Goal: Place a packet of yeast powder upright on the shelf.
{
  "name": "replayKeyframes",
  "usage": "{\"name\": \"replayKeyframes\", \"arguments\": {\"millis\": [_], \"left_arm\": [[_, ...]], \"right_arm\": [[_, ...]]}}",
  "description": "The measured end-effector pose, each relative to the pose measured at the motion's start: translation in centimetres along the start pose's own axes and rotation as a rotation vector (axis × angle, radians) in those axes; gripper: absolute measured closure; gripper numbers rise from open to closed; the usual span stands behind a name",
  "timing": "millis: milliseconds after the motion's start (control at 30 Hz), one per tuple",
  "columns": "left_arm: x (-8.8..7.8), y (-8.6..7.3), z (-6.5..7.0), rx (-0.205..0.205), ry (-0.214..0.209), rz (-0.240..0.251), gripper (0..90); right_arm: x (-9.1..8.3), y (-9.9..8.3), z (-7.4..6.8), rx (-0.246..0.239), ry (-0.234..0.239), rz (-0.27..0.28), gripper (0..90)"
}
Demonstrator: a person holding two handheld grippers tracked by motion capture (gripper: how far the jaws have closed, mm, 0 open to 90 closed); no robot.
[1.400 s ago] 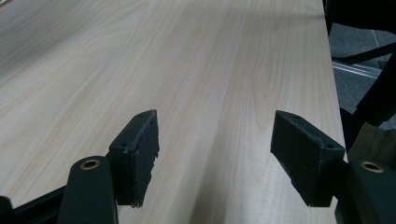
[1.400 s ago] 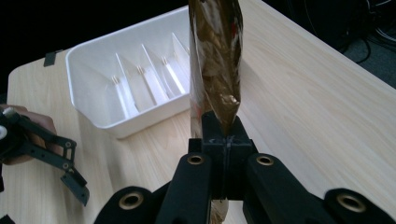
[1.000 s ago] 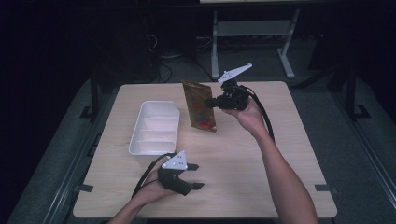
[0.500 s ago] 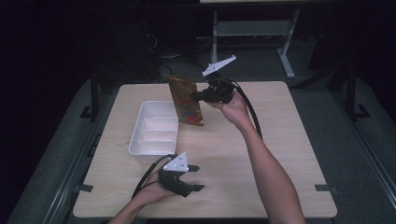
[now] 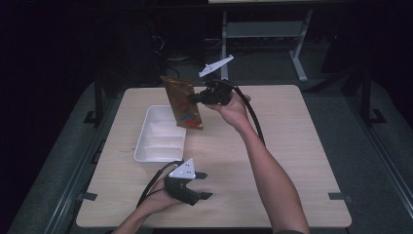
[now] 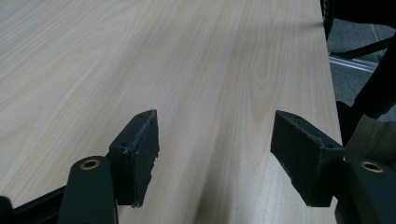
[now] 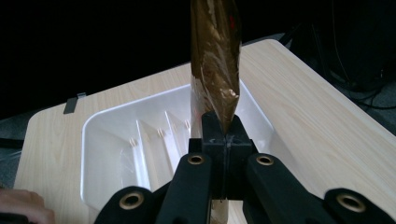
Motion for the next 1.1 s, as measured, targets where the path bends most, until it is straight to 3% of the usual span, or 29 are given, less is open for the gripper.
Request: {"name": "replayKeyframes", "arguments": {"millis": [700, 1100], "left_arm": [[-0.2, -0.1, 0.0, 0.005, -0.001, -0.001, 32.0], [-0.4, -0.1, -0.2, 0.003, 0.002, 0.005, 32.1]], "right_arm": [[4.6, 0.2, 0.0, 0.022, 0.049, 0.025, 90.0], [7.4, -0.3, 0.1, 0.043, 0.059, 0.007, 90.0]]}}
Point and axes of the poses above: each handheld gripper's, and its own axes: x roughly forward along the jaws, y roughly out of its top, z roughly to its right, the point moved 1 cm from there along x, roughly forward along the jaws, and after that the axes turned 5 degrees about z, right-handed, at the moved point
